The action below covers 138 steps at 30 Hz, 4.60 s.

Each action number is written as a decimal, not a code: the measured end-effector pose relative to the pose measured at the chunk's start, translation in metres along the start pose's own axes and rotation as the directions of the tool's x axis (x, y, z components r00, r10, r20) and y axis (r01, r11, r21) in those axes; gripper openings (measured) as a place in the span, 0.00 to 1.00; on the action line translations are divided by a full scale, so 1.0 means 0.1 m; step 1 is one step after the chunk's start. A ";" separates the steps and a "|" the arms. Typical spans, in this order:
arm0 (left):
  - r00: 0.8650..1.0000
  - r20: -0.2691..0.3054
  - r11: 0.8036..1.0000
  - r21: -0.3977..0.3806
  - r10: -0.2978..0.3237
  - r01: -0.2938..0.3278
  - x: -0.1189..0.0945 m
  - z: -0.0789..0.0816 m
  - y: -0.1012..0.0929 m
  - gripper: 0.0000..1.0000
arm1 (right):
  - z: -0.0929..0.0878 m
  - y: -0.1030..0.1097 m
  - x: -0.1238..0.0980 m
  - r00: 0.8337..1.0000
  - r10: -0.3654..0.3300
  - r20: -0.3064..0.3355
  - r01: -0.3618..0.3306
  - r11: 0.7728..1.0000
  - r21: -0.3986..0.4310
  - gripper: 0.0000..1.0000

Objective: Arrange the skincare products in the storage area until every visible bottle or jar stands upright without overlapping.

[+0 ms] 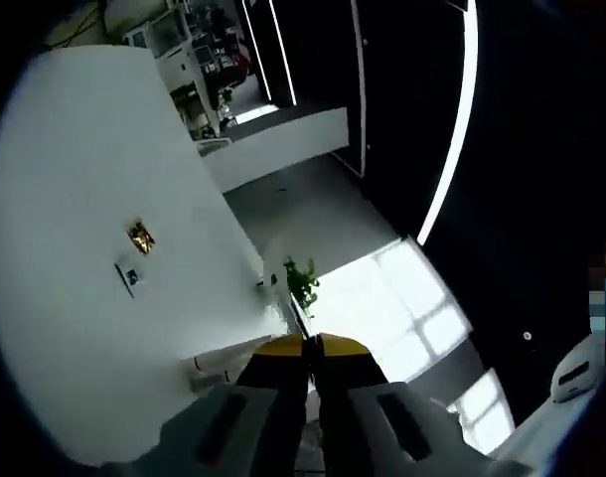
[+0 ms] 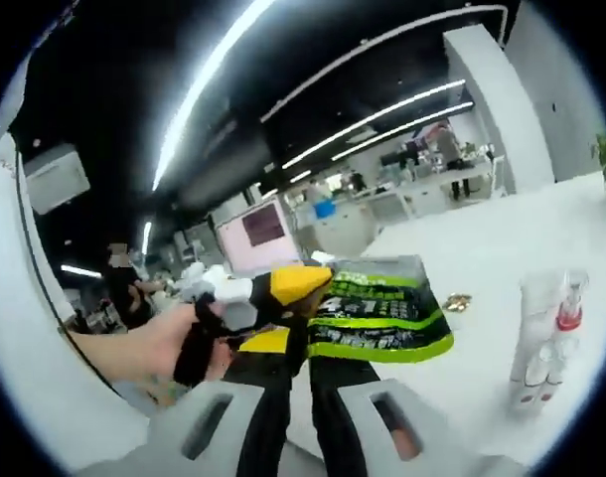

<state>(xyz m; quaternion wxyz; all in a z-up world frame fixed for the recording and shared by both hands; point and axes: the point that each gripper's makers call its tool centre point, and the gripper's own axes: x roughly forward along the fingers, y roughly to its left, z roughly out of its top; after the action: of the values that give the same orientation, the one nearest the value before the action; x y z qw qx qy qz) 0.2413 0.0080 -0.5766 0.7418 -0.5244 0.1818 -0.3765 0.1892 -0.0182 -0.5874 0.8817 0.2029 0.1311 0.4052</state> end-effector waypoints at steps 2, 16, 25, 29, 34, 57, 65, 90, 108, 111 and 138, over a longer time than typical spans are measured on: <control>0.999 -0.021 0.999 0.010 -0.037 0.037 0.00 -0.01 -0.10 0.00 | 0.07 -0.10 -0.05 0.998 -0.014 0.063 0.004 0.986 0.165 0.14; 0.968 -0.241 0.996 0.029 -0.075 0.085 0.14 -0.48 -0.16 0.00 | 0.21 -0.47 -0.50 0.959 -0.196 0.204 0.091 0.897 0.434 0.04; 0.975 -0.211 0.991 0.127 0.071 -0.044 0.28 -0.67 0.20 0.12 | 0.13 -0.70 -0.57 0.933 -0.295 0.206 0.154 0.845 0.512 0.02; 0.975 -0.199 0.994 0.074 0.099 -0.086 0.29 -0.66 0.33 0.13 | 0.12 -0.80 -0.51 0.934 -0.299 0.197 0.152 0.829 0.538 0.02; 0.971 -0.190 0.990 0.014 0.144 -0.144 0.28 -0.56 0.57 0.00 | -0.15 -0.94 -0.44 0.942 -0.328 0.075 0.239 0.809 0.536 0.02; 0.812 -0.487 0.944 0.223 0.322 -0.241 0.55 -1.07 1.58 0.00 | -1.11 -1.51 -0.68 0.800 -0.358 -0.481 0.481 0.863 0.156 0.15; 0.790 -0.499 0.934 0.205 0.357 -0.292 0.60 -1.14 1.89 0.00 | -1.33 -1.65 -0.87 0.694 -0.386 -0.608 0.433 0.898 -0.076 0.18; 0.754 -0.473 0.886 0.157 0.456 -0.437 0.57 -1.21 2.32 0.01 | -1.50 -1.87 -0.38 0.709 -0.382 -0.593 0.153 0.904 -0.399 0.23; 0.740 -0.504 0.894 0.199 0.445 -0.402 0.63 -1.21 2.29 0.01 | -1.68 -2.05 -0.37 0.666 -0.434 -0.607 0.108 0.861 -0.498 0.17; 0.731 -0.517 0.894 0.216 0.446 -0.392 0.60 -1.22 2.27 0.07 | -1.67 -2.06 -0.37 0.671 -0.436 -0.600 0.112 0.859 -0.499 0.16; 0.779 -0.434 0.881 0.354 0.453 -0.315 -0.04 -0.91 1.72 0.30 | -1.69 -1.75 -0.42 0.684 -0.316 -0.657 0.019 0.908 -0.418 0.42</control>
<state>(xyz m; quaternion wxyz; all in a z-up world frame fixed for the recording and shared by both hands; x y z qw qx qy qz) 0.2414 -0.0188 -0.7690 0.7916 -0.2561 0.4218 -0.3603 0.2118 -0.1113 -0.8148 0.8174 -0.1565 0.3990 0.3849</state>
